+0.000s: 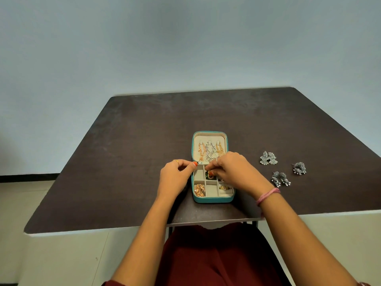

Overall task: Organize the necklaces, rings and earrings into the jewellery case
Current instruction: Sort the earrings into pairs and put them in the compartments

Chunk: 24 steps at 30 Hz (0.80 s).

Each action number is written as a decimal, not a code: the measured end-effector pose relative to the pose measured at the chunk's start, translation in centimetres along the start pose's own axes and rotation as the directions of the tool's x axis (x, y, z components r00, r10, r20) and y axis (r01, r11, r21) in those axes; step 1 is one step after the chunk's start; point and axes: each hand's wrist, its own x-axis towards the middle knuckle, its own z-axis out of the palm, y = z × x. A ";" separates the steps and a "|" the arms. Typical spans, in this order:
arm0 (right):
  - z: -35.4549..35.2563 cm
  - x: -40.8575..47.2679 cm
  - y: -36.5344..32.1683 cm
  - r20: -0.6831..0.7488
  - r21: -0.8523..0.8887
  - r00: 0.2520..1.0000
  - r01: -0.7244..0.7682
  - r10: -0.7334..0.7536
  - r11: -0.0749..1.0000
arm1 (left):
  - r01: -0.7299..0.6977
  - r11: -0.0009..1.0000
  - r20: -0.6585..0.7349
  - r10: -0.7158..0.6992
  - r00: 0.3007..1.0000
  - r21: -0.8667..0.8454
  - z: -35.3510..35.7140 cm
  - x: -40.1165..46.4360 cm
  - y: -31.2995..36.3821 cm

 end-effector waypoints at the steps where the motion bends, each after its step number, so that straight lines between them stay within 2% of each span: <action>1: 0.0 0.0 0.0 0.004 -0.007 1.000 0.001 -0.001 1.000 | -0.002 1.000 -0.001 0.002 1.000 -0.002 0.0 0.0 0.0; 7: -0.1 0.0 0.2 -0.007 0.101 1.000 -0.023 0.024 0.995 | 0.001 1.000 0.001 -0.001 1.000 -0.008 0.0 -0.1 0.0; 15: -0.5 -0.1 0.4 -0.041 0.108 0.999 0.016 -0.011 0.994 | 0.020 1.000 0.004 -0.020 1.000 -0.019 -0.1 0.0 0.2; 18: -1.3 -0.5 1.3 -0.094 0.163 0.995 -0.001 0.016 0.987 | 0.040 0.997 0.007 -0.039 0.999 -0.065 -0.3 0.3 0.5; 24: -2.9 -1.4 3.7 -0.147 0.172 0.986 -0.055 0.081 0.984 | 0.026 0.999 -0.023 -0.027 0.999 -0.037 -0.8 0.8 1.5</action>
